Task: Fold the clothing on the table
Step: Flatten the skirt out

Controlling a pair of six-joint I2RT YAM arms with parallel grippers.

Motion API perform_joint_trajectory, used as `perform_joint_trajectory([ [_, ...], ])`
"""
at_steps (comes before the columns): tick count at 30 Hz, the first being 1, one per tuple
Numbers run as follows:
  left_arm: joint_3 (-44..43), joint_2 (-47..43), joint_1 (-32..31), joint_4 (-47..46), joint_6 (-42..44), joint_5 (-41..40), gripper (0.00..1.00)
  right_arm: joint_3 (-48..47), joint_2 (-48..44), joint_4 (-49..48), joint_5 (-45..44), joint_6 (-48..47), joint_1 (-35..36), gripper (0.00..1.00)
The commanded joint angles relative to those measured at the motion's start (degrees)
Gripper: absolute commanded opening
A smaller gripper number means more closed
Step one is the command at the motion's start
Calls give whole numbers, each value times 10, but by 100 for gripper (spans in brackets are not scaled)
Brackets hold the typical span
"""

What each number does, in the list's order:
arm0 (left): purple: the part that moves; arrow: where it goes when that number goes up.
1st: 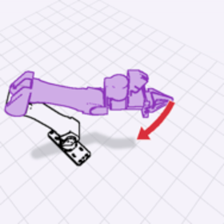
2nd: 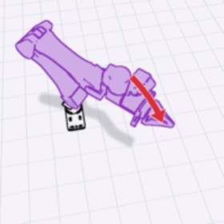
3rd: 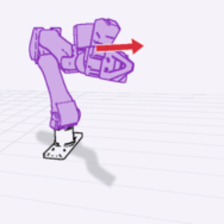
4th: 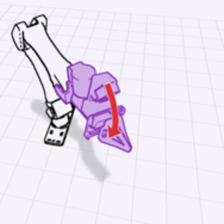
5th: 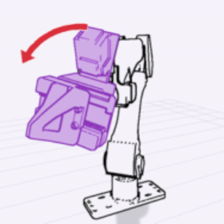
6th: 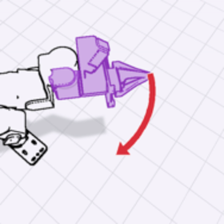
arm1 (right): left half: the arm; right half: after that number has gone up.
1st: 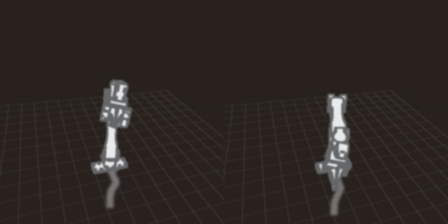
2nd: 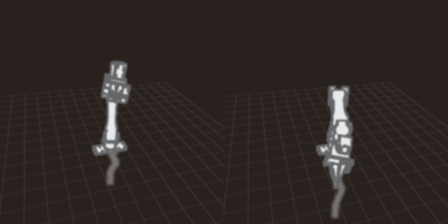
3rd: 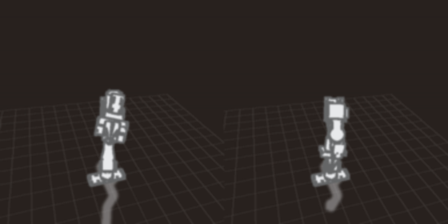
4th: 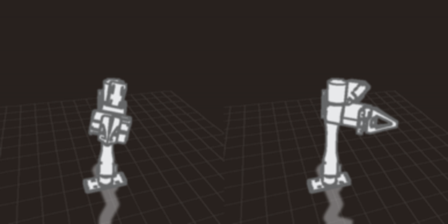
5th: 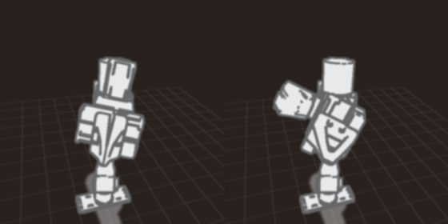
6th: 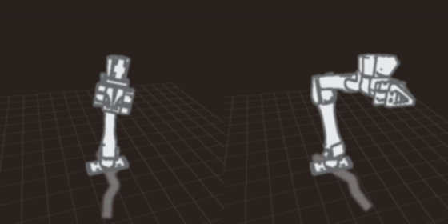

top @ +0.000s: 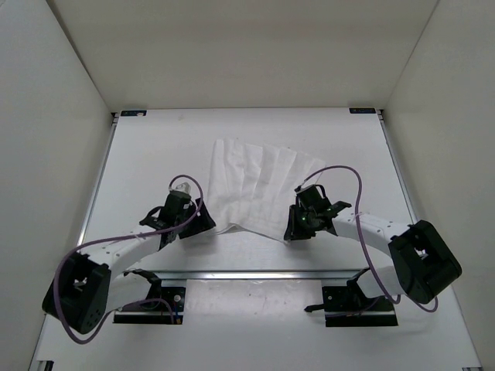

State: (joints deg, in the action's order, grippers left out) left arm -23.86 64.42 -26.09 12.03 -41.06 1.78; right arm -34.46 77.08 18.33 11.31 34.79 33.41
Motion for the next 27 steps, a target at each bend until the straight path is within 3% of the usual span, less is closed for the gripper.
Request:
perform_joint_trajectory([
  [1,-6,54,-13,-21,-13,-29,68,10,-4,-20,5,-4,2,18],
  [2,-12,62,-15,-27,-10,-25,63,11,-6,-20,3,-6,1,18],
  [4,-16,90,-19,-29,-10,-20,35,11,-10,-18,10,-9,-6,15],
  [5,-23,91,-19,-32,-6,-20,27,9,-11,-10,7,-12,-8,11],
  [6,-24,92,-22,-30,-9,-10,9,8,-16,-11,11,-18,-15,8],
  [7,-24,87,-20,-36,-10,-8,0,5,-20,-8,13,-17,-21,0],
  [10,-48,60,-1,-25,9,2,0,-30,-35,22,13,-48,-38,0],
  [16,-270,-7,32,154,69,-3,0,-236,-111,140,-3,-126,-91,0],
  [22,-456,-67,20,249,85,-7,0,-380,-181,203,9,-129,-111,0],
  [24,-513,-66,7,291,97,-17,0,-450,-172,246,20,-121,-116,0],
  [27,-537,-43,37,294,113,13,0,-514,-131,260,25,-129,-113,0],
])
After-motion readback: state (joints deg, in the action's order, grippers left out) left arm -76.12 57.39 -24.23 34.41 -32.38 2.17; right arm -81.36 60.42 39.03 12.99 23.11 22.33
